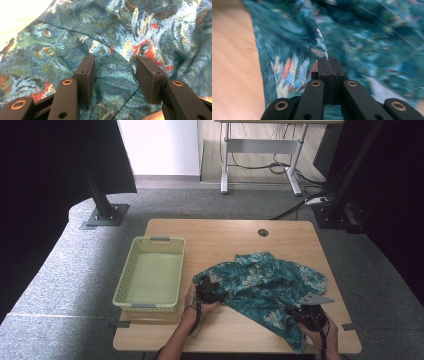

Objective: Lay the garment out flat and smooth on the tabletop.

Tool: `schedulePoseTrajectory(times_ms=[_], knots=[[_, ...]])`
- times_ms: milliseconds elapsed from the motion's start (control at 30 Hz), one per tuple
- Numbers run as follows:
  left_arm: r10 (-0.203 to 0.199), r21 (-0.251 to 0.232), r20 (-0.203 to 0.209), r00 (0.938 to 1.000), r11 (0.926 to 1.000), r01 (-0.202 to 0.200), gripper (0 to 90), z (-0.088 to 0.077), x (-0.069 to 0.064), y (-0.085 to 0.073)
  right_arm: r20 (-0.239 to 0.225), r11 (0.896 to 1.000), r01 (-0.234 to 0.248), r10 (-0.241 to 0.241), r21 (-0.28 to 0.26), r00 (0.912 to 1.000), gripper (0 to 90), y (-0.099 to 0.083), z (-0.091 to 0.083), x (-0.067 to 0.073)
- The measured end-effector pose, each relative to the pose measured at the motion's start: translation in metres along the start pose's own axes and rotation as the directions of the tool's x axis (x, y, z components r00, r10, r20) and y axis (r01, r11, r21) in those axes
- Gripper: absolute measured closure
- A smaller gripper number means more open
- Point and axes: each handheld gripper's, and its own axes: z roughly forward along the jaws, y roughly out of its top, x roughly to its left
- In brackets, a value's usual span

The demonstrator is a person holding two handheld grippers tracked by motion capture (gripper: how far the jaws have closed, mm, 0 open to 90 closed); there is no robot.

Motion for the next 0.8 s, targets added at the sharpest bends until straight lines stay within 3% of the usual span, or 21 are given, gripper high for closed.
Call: schedulePoseTrajectory(times_ms=[100,167,233,333,433,500,567,667,767,800], knots=[[-0.013,-0.001,0.011,0.9999,0.9999,0.013,50.5,0.0,0.003,0.0,-0.007,0.999,-0.046,0.047,0.015,0.9989,88.5,-0.001,0.007,-0.018],[-0.01,0.0,0.009,0.9999,0.9999,0.01,50.4,0.0,0.003,0.0,-0.009,0.998,-0.041,0.042,0.045,0.9991,84.0,-0.003,0.014,-0.021],[-0.008,0.0,0.005,1.0,1.0,0.008,50.1,0.0,0.002,0.0,0.029,0.997,-0.025,0.023,0.068,0.9993,63.6,-0.005,0.022,-0.018],[-0.008,-0.001,0.003,1.0,1.0,0.008,49.4,0.0,0.001,0.0,0.063,0.999,-0.02,0.019,0.025,0.9978,48.4,-0.006,0.019,-0.009],[-0.008,0.0,0.003,1.0,1.0,0.008,49.3,0.0,0.001,0.0,0.065,1.0,0.002,0.0,-0.028,0.9979,46.8,-0.003,0.007,0.0],[-0.007,0.0,0.001,1.0,1.0,0.007,49.3,0.0,0.001,0.0,0.013,0.997,0.044,-0.044,-0.068,0.999,46.9,0.0,-0.005,0.012],[-0.003,0.001,-0.003,1.0,1.0,0.003,49.2,0.0,0.001,0.0,-0.037,0.994,0.082,-0.085,-0.066,0.9957,46.9,0.0,-0.01,0.022],[0.0,0.002,-0.012,0.9999,1.0,0.0,48.9,0.001,0.0,0.001,-0.095,0.989,0.146,-0.147,-0.015,0.9845,45.7,-0.002,-0.005,0.037],[0.003,0.004,-0.018,0.9998,1.0,-0.003,48.7,0.002,-0.001,0.002,-0.106,0.981,0.188,-0.181,0.053,0.9777,45.8,-0.006,0.009,0.045],[0.006,0.007,-0.02,0.9998,1.0,-0.006,48.7,0.002,-0.001,0.002,-0.106,0.981,0.188,-0.181,0.053,0.9777,45.8,-0.006,0.009,0.045]])
